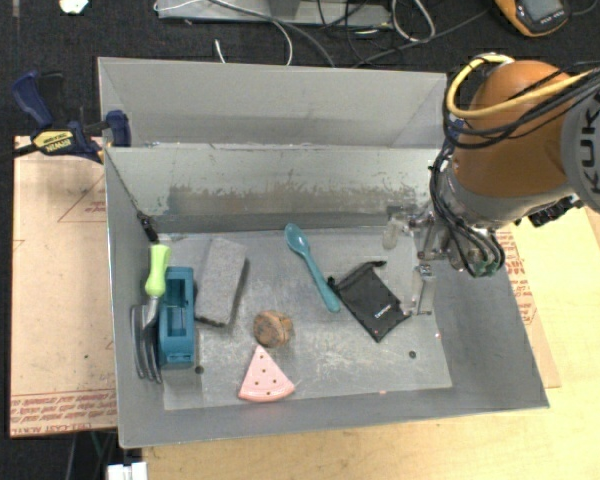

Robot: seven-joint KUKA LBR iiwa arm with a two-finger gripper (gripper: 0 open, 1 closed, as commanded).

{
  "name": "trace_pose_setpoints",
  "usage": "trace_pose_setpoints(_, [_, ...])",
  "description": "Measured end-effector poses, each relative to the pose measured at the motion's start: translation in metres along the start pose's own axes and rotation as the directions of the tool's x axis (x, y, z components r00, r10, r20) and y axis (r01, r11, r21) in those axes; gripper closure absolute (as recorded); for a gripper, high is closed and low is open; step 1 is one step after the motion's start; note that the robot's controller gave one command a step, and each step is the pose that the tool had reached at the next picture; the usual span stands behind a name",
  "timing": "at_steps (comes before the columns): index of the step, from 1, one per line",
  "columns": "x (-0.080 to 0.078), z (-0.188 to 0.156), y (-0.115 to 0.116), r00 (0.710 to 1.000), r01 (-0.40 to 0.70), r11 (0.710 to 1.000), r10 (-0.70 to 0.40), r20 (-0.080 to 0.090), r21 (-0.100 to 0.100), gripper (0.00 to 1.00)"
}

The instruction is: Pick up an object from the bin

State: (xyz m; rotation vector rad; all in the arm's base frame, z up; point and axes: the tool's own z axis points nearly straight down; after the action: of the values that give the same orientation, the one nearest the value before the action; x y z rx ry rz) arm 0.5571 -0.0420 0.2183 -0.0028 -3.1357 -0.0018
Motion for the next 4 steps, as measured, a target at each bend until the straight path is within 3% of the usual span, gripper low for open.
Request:
trace_pose_setpoints(1, [-0.002, -0.004, 0.0, 1.0, 0.001, 1.0, -0.001, 0.007, 0.001, 0.0])
trace_pose_setpoints(2, [0.002, 0.06, 0.023, 0.998, -0.065, 0.998, 0.065, 0.012, -0.001, 0.0])
trace_pose_setpoints(3, [0.011, 0.1, 0.048, 0.989, -0.149, 0.989, 0.149, 0.015, -0.002, 0.0])
trace_pose_setpoints(4, [0.01, 0.137, 0.022, 0.972, -0.234, 0.972, 0.234, 0.017, -0.005, 0.0])
